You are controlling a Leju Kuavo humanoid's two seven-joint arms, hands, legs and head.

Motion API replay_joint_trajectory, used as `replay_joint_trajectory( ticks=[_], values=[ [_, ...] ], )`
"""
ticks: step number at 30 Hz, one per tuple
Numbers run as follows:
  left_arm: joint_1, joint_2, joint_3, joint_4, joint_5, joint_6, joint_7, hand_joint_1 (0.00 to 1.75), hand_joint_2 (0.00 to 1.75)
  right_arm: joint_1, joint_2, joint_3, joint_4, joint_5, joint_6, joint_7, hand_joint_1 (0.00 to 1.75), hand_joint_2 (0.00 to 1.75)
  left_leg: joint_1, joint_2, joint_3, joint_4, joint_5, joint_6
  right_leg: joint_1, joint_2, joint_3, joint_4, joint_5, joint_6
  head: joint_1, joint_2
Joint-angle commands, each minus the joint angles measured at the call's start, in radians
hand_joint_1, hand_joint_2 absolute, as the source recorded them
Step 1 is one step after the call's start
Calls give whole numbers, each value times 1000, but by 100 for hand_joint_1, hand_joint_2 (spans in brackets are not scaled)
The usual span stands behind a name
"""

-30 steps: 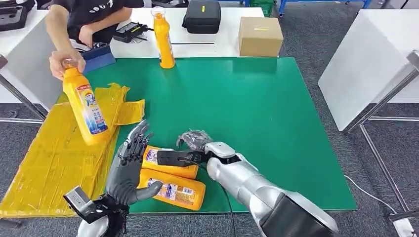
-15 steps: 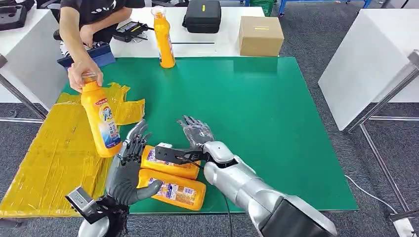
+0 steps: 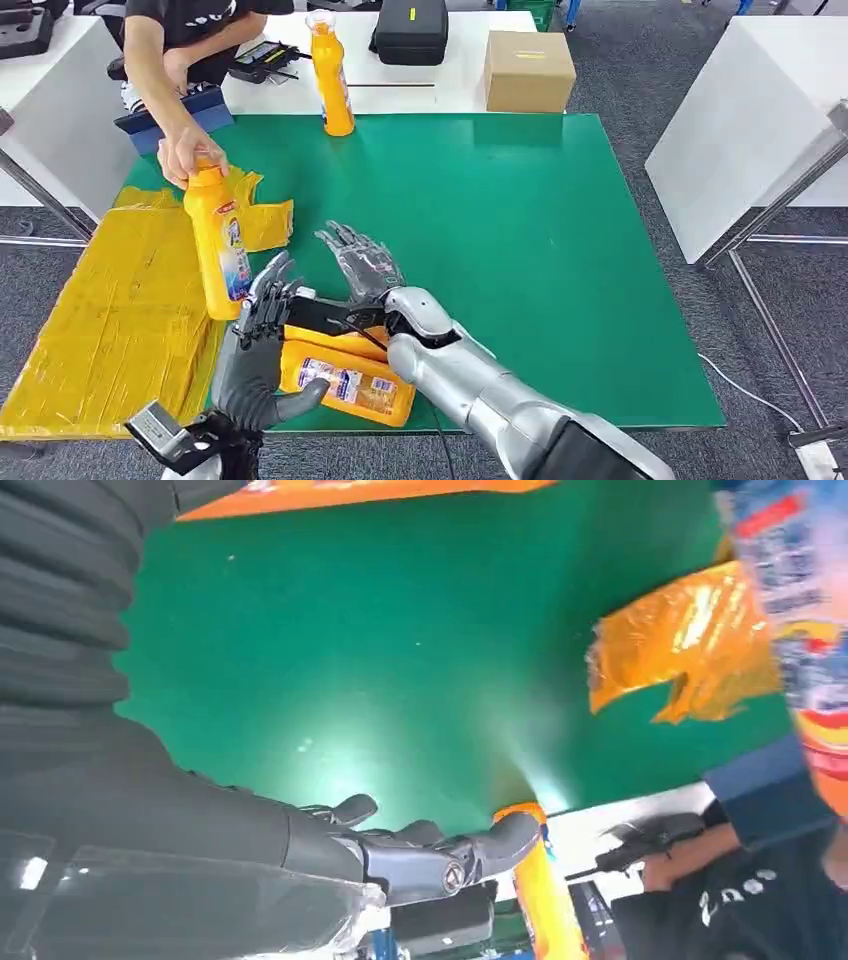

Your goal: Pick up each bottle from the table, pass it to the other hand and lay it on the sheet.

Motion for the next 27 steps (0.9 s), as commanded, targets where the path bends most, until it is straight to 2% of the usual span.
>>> replay_joint_trajectory(
  ticks=[1, 7, 13, 20, 24, 27],
  values=[
    [-6, 4, -1, 15, -2, -7, 12, 0, 175, -20, -14, 9, -35, -18, 6, -2, 0, 175, 1, 0, 1, 0, -1, -2, 0, -1, 1, 0, -1, -1, 0, 0],
    [-20, 0, -4, -3, -3, -14, 40, 0, 175, -19, -14, 35, -19, -165, 43, 25, 0, 175, 0, 0, 1, 0, 0, -2, 0, -1, 1, 0, -1, -1, 0, 0],
    [-28, 14, -22, -10, 11, -8, 55, 0, 175, -9, -14, 195, 106, -269, -24, 83, 0, 175, 0, -1, 2, -1, 0, -2, 0, -1, 3, -1, -1, -1, 0, 0],
    [-44, 10, -26, -1, 19, -12, 63, 0, 175, 40, -14, 257, 233, -274, -41, 154, 0, 175, 0, -2, 2, -1, 0, -2, 0, -2, 1, -2, -1, 0, 0, 0],
    [-43, 11, -26, -2, 20, -13, 63, 0, 175, 45, -14, 258, 235, -273, -47, 151, 0, 175, 0, -2, 2, -1, -1, -3, 0, -3, 1, -1, -1, -1, 0, 0],
    [-43, 8, -22, -2, 21, -7, 67, 0, 175, 47, -14, 275, 251, -231, -74, 203, 0, 175, 0, -2, 4, -1, -1, -3, 0, -3, 2, -2, -1, -1, 0, 0]
  ],
)
